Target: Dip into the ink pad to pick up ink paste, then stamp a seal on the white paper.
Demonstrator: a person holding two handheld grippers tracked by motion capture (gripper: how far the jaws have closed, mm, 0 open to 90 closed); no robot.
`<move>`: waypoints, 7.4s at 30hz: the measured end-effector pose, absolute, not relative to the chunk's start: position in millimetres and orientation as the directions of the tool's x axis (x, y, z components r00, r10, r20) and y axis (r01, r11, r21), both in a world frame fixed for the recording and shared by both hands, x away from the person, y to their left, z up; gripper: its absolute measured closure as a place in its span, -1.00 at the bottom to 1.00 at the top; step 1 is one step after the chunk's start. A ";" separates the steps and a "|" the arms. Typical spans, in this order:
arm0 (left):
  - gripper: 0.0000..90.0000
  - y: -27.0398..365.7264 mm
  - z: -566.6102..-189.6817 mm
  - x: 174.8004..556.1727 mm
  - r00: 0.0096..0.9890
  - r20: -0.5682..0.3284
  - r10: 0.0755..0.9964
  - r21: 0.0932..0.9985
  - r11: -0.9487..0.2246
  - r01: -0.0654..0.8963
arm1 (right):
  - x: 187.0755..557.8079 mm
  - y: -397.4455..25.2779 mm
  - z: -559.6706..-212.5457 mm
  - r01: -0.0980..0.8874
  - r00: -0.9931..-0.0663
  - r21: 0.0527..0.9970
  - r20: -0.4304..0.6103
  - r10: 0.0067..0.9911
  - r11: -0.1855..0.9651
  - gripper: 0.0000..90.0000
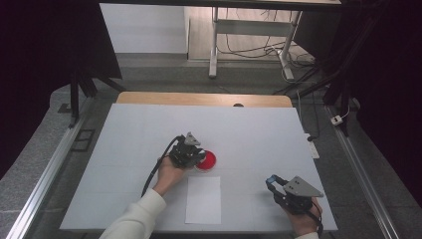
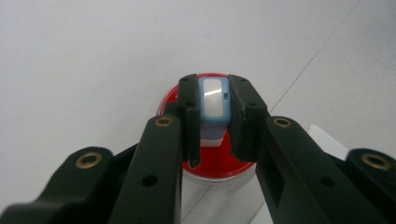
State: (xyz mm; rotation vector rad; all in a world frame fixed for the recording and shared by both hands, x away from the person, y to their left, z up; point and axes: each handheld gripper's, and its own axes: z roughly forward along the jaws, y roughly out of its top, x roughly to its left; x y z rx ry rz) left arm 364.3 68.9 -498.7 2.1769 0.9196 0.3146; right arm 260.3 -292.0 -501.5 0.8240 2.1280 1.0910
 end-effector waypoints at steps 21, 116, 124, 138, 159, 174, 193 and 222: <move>0.68 68.0 -483.7 361.8 0.724 -0.052 0.688 0.723 -0.474 0.503 | 260.4 -292.2 -501.5 0.250 -0.625 0.847 -0.228 0.746 0.469 0.45; 0.68 56.1 -487.9 363.9 0.738 -0.053 0.673 0.716 -0.489 0.498 | 260.9 -293.1 -502.0 0.251 -0.627 0.848 -0.224 0.746 0.466 0.45; 0.68 62.4 -477.8 358.3 0.740 -0.060 0.670 0.741 -0.467 0.483 | 260.8 -292.4 -501.9 0.251 -0.627 0.847 -0.226 0.745 0.468 0.45; 0.68 77.9 -461.2 346.0 0.762 -0.083 0.642 0.780 -0.434 0.451 | 260.8 -292.6 -502.7 0.251 -0.629 0.848 -0.223 0.744 0.467 0.45; 0.68 98.3 -448.0 327.1 0.782 -0.114 0.613 0.812 -0.396 0.429 | 260.4 -292.1 -502.5 0.254 -0.623 0.845 -0.229 0.748 0.470 0.45; 0.68 101.9 -447.8 314.9 0.802 -0.127 0.584 0.814 -0.401 0.421 | 260.3 -291.9 -502.3 0.251 -0.626 0.847 -0.226 0.746 0.468 0.45; 0.68 104.3 -445.8 291.6 0.828 -0.110 0.550 0.828 -0.411 0.383 | 260.2 -291.0 -502.6 0.249 -0.627 0.851 -0.222 0.747 0.462 0.45; 0.68 92.8 -462.8 271.6 0.871 -0.123 0.475 0.789 -0.485 0.376 | 260.1 -290.1 -502.9 0.250 -0.627 0.848 -0.225 0.746 0.466 0.44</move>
